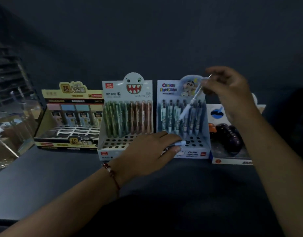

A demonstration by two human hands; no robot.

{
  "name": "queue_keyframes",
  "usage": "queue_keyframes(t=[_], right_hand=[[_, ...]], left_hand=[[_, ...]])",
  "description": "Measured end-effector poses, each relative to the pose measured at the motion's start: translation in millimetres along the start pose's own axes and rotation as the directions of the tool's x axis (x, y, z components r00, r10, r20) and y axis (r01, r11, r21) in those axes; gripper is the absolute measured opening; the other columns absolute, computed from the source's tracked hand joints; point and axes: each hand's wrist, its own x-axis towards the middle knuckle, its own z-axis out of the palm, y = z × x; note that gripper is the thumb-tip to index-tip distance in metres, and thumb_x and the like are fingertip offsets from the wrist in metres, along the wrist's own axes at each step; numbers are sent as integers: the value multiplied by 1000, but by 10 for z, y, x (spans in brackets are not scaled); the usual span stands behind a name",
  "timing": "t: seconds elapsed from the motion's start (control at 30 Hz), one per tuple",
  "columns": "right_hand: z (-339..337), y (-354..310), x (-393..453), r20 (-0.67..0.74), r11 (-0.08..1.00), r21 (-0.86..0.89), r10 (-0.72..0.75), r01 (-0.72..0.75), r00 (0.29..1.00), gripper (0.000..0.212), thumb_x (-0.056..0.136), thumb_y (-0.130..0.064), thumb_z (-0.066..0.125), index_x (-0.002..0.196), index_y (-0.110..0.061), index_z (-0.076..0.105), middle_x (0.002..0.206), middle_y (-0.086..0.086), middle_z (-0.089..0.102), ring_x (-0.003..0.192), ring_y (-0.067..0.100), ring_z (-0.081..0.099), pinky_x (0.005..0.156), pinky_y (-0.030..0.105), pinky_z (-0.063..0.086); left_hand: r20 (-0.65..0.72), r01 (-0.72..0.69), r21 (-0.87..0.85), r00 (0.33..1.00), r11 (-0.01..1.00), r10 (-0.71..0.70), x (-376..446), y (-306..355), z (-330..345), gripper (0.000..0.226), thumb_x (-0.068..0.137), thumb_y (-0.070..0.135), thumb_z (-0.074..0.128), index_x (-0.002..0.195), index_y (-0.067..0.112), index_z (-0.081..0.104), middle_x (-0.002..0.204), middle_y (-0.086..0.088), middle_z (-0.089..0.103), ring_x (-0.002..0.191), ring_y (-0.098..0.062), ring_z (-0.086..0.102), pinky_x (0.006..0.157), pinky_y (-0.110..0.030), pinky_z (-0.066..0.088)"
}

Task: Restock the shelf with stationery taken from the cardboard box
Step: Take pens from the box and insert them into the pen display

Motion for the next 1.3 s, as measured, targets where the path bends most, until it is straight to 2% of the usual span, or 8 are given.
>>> queue_keyframes(t=[0.13,0.3,0.43,0.63,0.8,1.0,1.17,1.3], right_hand=[[-134,151,-195,-126,999,42,30,-25,992,16,89,-9,68,96,-23,70,78,-7,64,76,8,66,72,20,53],[-137,418,-328,-164,997,-43,60,-68,985,19,89,-12,68,96,-29,71,76,-16,66,79,5,67,75,19,54],[-94,487,-356,-133,984,-179,-28,4,991,23,90,-16,68,101,-37,67,89,-8,64,83,4,65,79,20,54],[-26,532,-401,-65,949,-305,-99,74,993,25,93,-21,66,117,-29,67,102,-2,65,96,7,66,85,19,51],[20,554,-428,3,946,-319,-68,65,998,26,91,-20,68,116,-28,68,97,-8,64,90,2,64,78,8,46],[29,604,-430,45,947,-320,-15,29,999,28,91,-19,69,113,-35,65,95,-10,64,92,3,65,82,12,50],[18,595,-432,20,946,-323,28,-20,999,25,89,-22,71,111,-32,66,98,-8,66,93,-1,65,80,12,51],[14,602,-404,24,929,-367,52,-39,998,27,88,-25,72,115,-22,68,96,-6,68,92,1,66,84,21,53]], left_hand=[[4,-12,-68,1000,998,13,23,-2,138,52,100,55,24,137,32,51,122,10,62,89,-6,58,77,-22,47],[35,28,-93,999,995,-24,-65,-90,164,55,96,62,21,137,38,49,118,14,62,83,-1,57,72,-19,46],[21,62,-124,998,990,-59,-48,-90,141,50,97,62,27,134,38,51,109,19,60,77,4,50,67,-7,37],[28,96,-185,995,978,-93,-73,-89,93,42,97,56,36,129,36,56,107,20,60,80,0,57,69,-19,47],[22,119,-211,993,970,-117,-88,-61,62,40,97,54,40,128,36,57,109,18,62,86,-3,60,72,-19,46],[-6,112,-235,993,965,-117,-76,-78,59,40,97,59,39,125,39,57,108,20,63,87,-1,61,74,-25,51],[-9,115,-241,993,964,-121,-65,-56,26,38,97,55,42,126,38,58,105,21,61,87,0,59,72,-18,47],[-40,108,-269,992,957,-123,-72,-55,-4,41,94,57,37,122,38,59,91,25,57,83,2,54,64,-10,37]])
